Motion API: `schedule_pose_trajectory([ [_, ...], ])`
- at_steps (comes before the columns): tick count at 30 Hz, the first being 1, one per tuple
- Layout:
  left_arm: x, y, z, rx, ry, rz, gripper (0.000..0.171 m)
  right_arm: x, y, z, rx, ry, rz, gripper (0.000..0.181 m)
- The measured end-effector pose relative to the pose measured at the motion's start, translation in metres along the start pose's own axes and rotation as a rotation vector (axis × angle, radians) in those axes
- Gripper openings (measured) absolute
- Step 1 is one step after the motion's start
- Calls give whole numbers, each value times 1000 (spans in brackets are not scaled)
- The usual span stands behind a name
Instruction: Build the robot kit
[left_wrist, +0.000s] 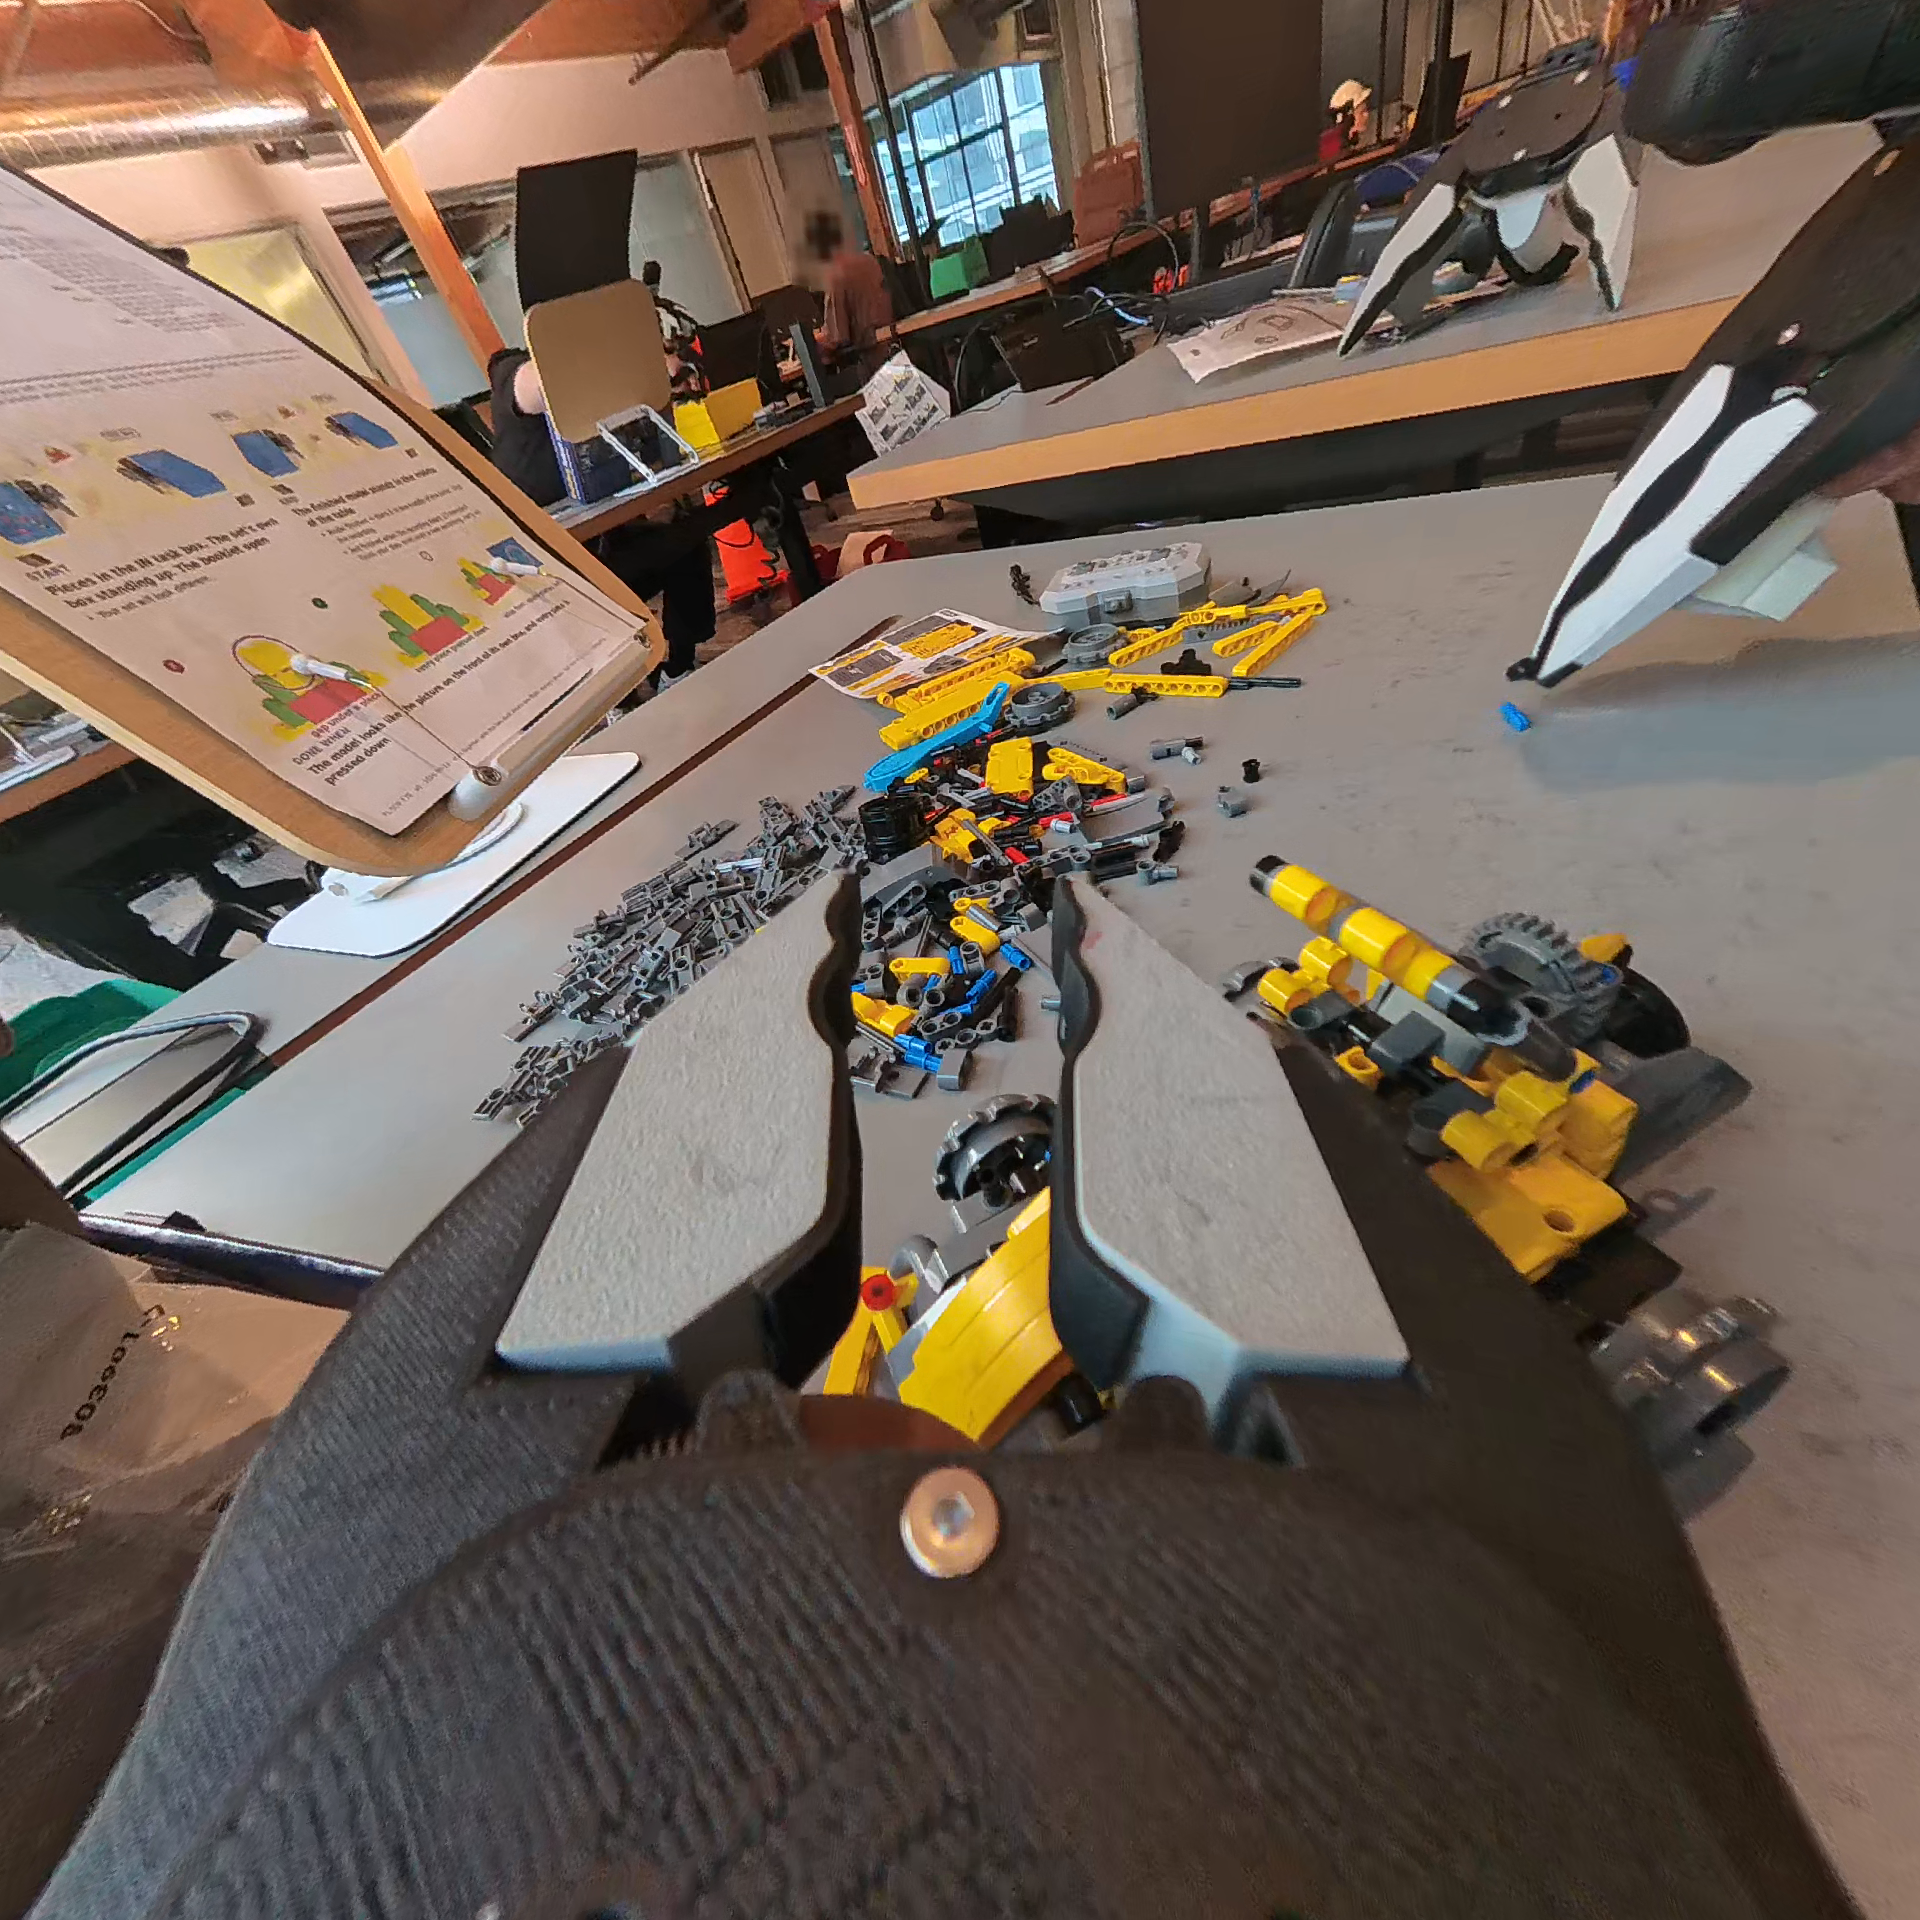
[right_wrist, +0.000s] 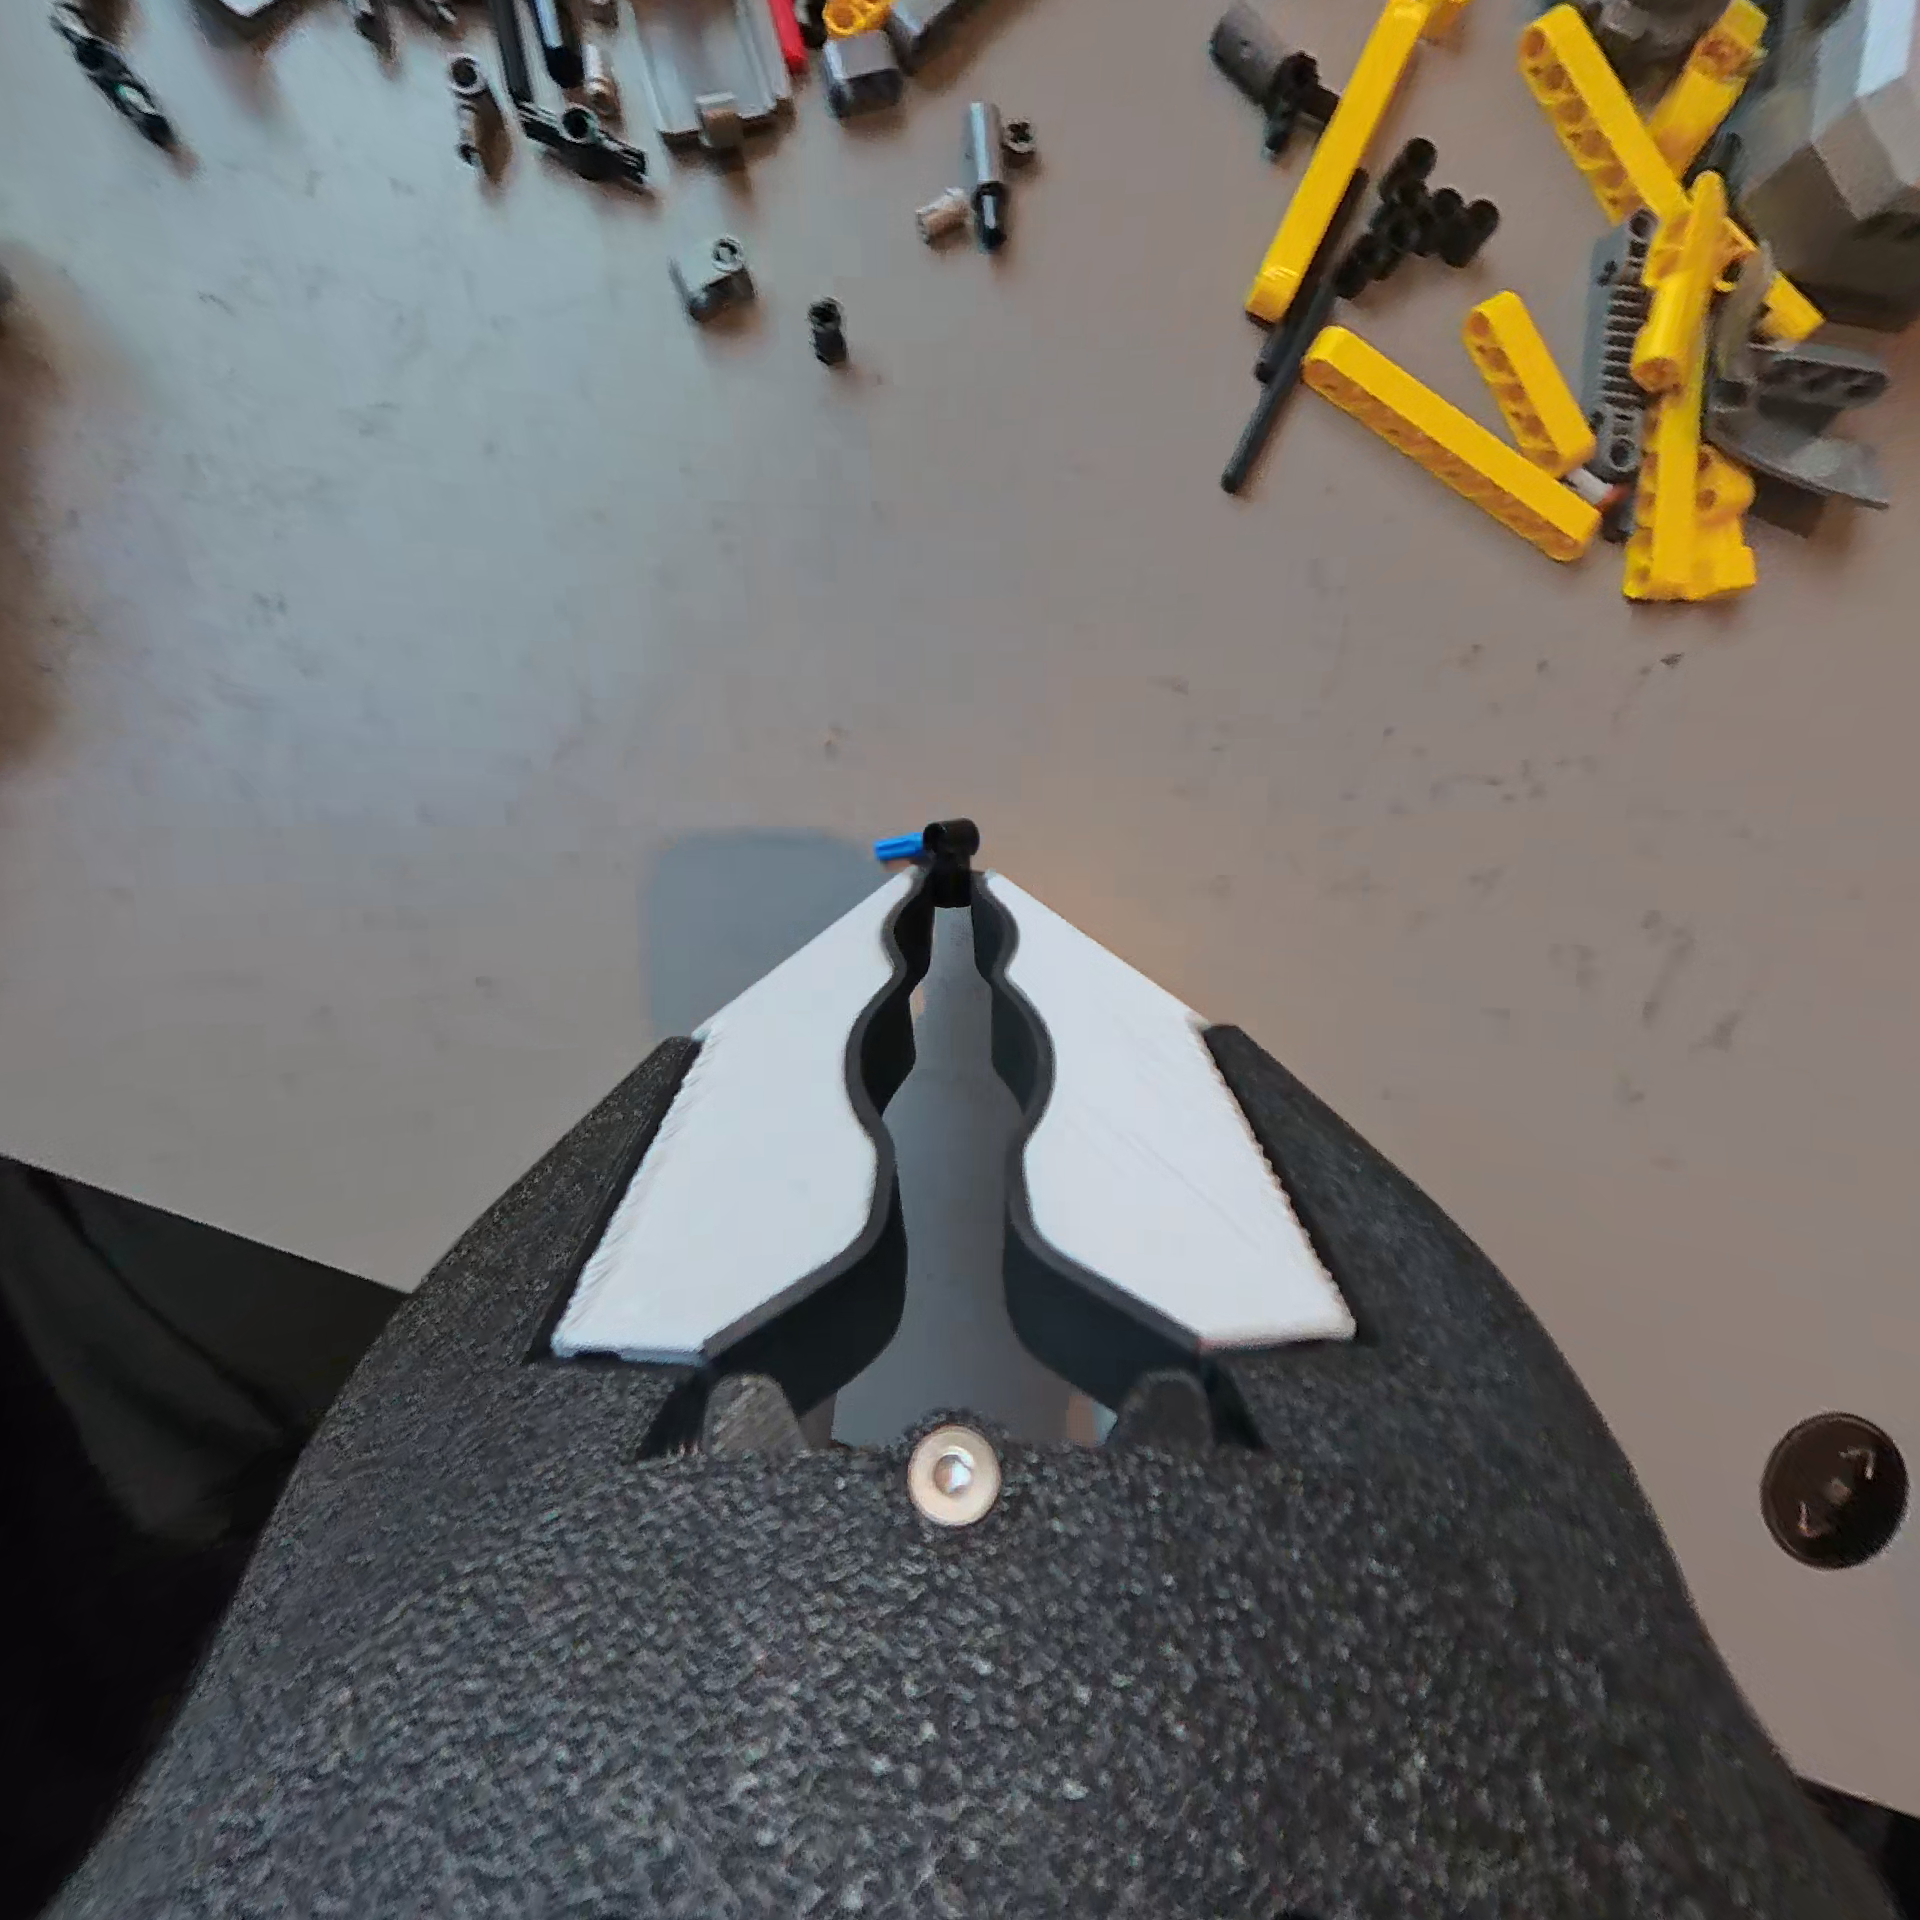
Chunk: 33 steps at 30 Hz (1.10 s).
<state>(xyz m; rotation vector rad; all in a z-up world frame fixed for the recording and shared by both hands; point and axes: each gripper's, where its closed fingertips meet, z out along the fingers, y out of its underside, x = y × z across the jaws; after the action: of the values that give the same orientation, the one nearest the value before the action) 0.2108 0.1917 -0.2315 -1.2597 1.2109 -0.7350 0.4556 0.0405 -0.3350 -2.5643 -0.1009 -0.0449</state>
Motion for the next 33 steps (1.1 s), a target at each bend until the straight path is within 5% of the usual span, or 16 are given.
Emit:
schedule_pose_trajectory([
  [14, 1, -1, 0, 6, 12, -29, 35, 1, -5, -4, 68, -73, 88, 13],
  [23, -2, 3, 2, -16, 22, -77, 45, -15, -81, -38, 365, -73, 89, 24],
  [33, -10, -2, -2, 3, -8, -100, 59, -49, -114, -13, 388, -136, 94, 34],
])
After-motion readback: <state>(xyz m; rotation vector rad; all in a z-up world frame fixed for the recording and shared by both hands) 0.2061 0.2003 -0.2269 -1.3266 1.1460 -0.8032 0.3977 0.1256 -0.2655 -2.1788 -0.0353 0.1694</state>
